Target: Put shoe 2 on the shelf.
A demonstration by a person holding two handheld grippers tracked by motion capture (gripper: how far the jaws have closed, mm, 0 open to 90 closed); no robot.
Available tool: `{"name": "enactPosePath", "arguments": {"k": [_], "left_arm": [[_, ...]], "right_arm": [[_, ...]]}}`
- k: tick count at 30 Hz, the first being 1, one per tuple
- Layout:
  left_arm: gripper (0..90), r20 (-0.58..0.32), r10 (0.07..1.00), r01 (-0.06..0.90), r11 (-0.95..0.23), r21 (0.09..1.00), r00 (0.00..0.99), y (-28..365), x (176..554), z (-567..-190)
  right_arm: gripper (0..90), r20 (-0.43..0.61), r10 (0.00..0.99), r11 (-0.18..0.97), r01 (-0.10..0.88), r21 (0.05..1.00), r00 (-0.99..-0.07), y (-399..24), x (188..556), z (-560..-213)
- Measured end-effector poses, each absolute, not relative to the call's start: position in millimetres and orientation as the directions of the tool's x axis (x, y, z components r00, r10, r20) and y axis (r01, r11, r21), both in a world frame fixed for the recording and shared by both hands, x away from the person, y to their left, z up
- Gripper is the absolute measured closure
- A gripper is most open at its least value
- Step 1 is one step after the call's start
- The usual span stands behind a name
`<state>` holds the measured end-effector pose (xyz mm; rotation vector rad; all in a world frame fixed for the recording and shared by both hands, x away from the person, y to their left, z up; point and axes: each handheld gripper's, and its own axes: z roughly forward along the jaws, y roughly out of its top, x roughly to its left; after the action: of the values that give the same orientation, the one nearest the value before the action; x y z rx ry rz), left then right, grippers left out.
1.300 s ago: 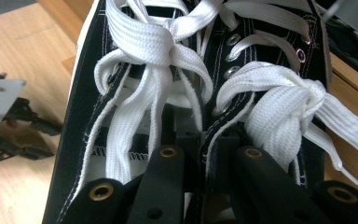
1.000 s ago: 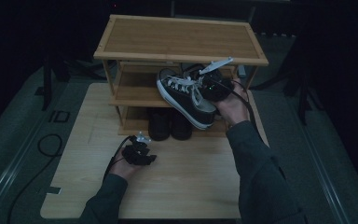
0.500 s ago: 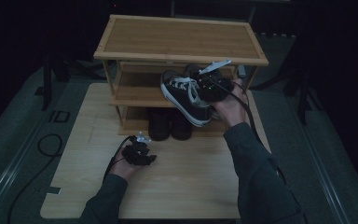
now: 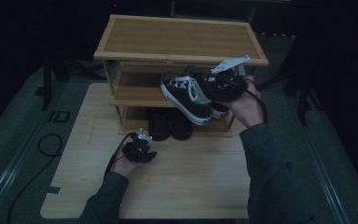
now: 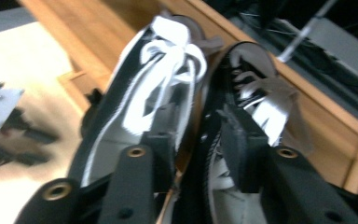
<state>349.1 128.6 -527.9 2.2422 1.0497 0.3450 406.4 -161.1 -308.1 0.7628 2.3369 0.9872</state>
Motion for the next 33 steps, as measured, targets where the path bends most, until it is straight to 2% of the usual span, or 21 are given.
{"name": "enactPosePath", "arguments": {"k": [1, 5, 9, 13, 18, 24, 33], "left_arm": [[65.0, -0.014, 0.761, 0.583, -0.484, 0.652, 0.648, 127.8, 348.8, -523.2], [70.9, 0.031, 0.751, 0.531, -0.495, 0.688, 0.659, 123.5, 348.9, -497.3], [77.6, 0.065, 0.746, 0.491, -0.499, 0.714, 0.663, 118.8, 351.6, -475.1], [89.8, 0.116, 0.756, 0.456, -0.502, 0.735, 0.645, 117.1, 354.9, -454.7], [90.0, 0.147, 0.758, 0.427, -0.504, 0.751, 0.635, 115.1, 357.5, -431.1], [90.0, 0.191, 0.770, 0.397, -0.504, 0.767, 0.609, 113.4, 364.8, -405.8], [90.0, 0.207, 0.788, 0.390, -0.492, 0.779, 0.580, 109.5, 384.5, -388.2]], "right_arm": [[78.4, -0.213, 0.635, 0.586, 0.283, 0.759, -0.743, -161.8, 401.7, -307.8], [87.8, -0.255, 0.601, 0.605, 0.224, 0.764, -0.758, -157.4, 390.5, -308.0], [89.8, -0.240, 0.559, 0.607, 0.194, 0.771, -0.793, -155.4, 384.6, -306.5], [89.9, -0.208, 0.504, 0.595, 0.163, 0.787, -0.838, -155.2, 376.1, -305.1], [89.9, -0.185, 0.438, 0.603, 0.135, 0.787, -0.880, -155.4, 362.8, -310.5], [89.9, -0.179, 0.411, 0.614, 0.127, 0.779, -0.894, -160.0, 353.1, -320.7], [89.9, -0.168, 0.375, 0.666, 0.138, 0.733, -0.912, -170.3, 347.2, -342.8]]}}
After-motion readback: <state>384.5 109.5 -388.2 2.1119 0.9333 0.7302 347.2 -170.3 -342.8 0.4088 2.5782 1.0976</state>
